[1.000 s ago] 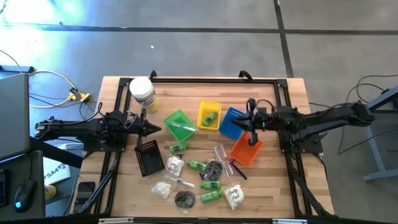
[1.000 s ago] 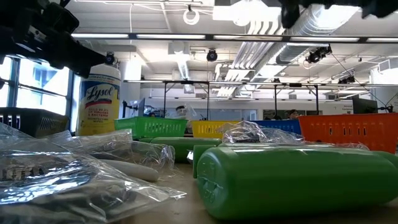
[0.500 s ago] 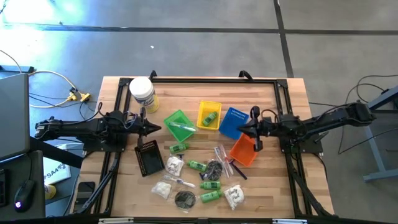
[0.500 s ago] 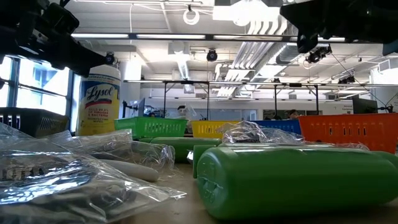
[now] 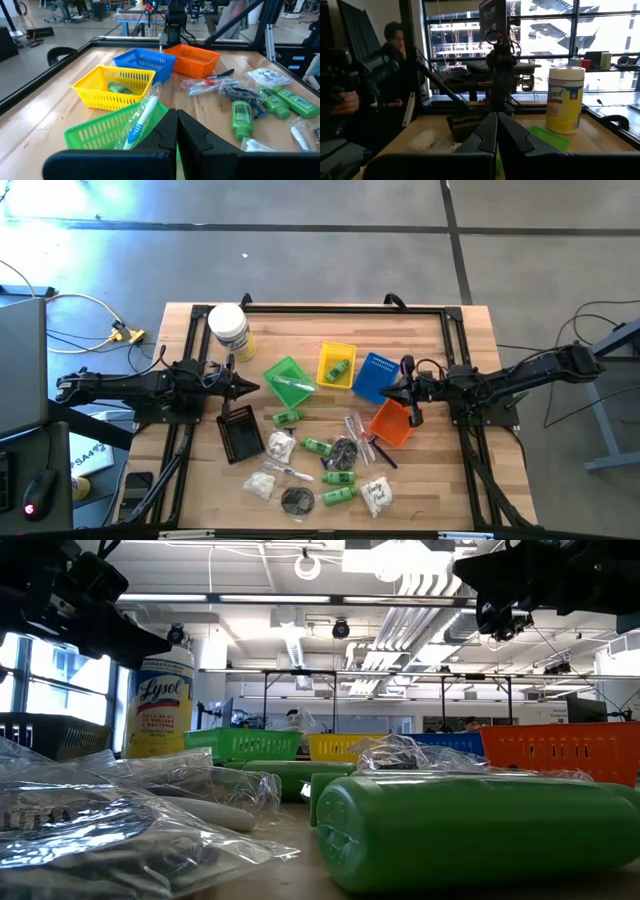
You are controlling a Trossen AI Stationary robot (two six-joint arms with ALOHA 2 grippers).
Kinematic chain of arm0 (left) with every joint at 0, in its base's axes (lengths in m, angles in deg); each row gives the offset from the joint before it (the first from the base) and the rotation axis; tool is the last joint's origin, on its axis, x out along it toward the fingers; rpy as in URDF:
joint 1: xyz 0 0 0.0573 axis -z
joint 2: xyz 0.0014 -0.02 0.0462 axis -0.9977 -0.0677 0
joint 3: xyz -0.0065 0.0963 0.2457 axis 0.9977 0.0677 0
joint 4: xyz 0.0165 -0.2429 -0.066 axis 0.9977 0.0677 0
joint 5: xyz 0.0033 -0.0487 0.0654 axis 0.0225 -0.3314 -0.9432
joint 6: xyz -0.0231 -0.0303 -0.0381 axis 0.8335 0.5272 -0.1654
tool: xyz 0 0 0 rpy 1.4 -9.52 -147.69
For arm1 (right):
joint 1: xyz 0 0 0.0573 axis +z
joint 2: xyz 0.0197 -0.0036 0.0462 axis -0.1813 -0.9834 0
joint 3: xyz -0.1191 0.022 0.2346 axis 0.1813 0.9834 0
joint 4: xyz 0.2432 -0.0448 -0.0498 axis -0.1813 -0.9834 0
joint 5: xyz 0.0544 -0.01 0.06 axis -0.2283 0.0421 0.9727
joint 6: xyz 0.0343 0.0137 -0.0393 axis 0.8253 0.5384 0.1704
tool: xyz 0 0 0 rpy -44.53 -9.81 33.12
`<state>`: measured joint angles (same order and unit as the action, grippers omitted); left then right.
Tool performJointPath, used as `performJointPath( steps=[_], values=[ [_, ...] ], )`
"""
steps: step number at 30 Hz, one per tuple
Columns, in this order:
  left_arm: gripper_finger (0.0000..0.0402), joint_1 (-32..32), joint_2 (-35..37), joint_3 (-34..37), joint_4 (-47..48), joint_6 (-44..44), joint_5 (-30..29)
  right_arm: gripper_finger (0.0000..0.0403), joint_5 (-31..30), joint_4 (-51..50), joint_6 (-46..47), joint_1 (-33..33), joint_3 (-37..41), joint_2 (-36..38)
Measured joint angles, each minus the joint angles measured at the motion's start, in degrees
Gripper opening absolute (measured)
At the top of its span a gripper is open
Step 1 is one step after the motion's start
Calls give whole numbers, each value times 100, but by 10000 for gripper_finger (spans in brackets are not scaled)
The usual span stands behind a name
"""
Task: Pick & Place Travel size toiletries
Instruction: Put the cotton pack into the black bin
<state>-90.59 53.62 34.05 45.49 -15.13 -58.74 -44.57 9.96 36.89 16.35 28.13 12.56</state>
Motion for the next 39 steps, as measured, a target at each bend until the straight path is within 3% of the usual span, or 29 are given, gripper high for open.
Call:
performJointPath(
  steps=[10, 19, 28, 31, 35, 39],
  values=[
    [0, -2, 1, 0, -5, -6, 6, 3, -116, 1282, 182, -432, 886, 22],
    [0, 0, -37, 0, -30, 303, 17, 3, 528, 1305, -81, -452, 887, 53],
    [0, 0, -39, 0, -69, 479, 14, 3, 176, 1410, -439, -454, 889, 88],
    [0, 33, -50, 0, -557, 491, 148, 3, 176, 1390, -437, -454, 891, 90],
    [0, 362, -325, -86, -1498, 341, 278, 3, 137, 1410, -440, -452, 895, 90],
    [0, 804, -995, -580, -1237, 303, 191, 3, 21, 1496, -439, -454, 896, 90]
  ],
)
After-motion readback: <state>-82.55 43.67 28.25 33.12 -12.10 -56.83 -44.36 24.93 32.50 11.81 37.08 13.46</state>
